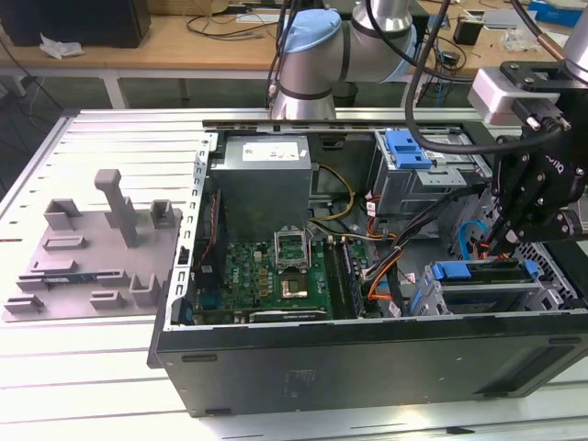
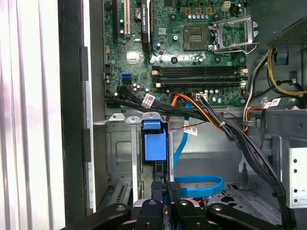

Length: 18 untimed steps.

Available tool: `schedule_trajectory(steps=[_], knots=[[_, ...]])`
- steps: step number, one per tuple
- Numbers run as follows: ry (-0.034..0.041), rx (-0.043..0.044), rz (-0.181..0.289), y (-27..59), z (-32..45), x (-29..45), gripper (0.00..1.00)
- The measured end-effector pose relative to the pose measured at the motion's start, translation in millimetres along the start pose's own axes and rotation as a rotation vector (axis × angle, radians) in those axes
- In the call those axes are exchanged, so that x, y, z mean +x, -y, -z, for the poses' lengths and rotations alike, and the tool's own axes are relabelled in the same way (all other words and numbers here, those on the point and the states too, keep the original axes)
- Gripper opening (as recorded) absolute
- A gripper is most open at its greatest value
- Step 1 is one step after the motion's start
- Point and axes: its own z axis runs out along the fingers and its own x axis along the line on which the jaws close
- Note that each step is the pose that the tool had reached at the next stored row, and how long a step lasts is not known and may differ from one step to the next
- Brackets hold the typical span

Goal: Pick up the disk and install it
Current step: 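Insert the second disk wire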

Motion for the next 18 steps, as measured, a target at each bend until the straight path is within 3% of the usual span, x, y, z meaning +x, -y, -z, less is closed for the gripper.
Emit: schedule_trajectory(steps=[13,18], knots=[[0.0208,0.0065,0.009,1.0,-5.0,0.1,0.16],[0.0213,0.0066,0.009,0.9,-5.2,0.3,0.16]])
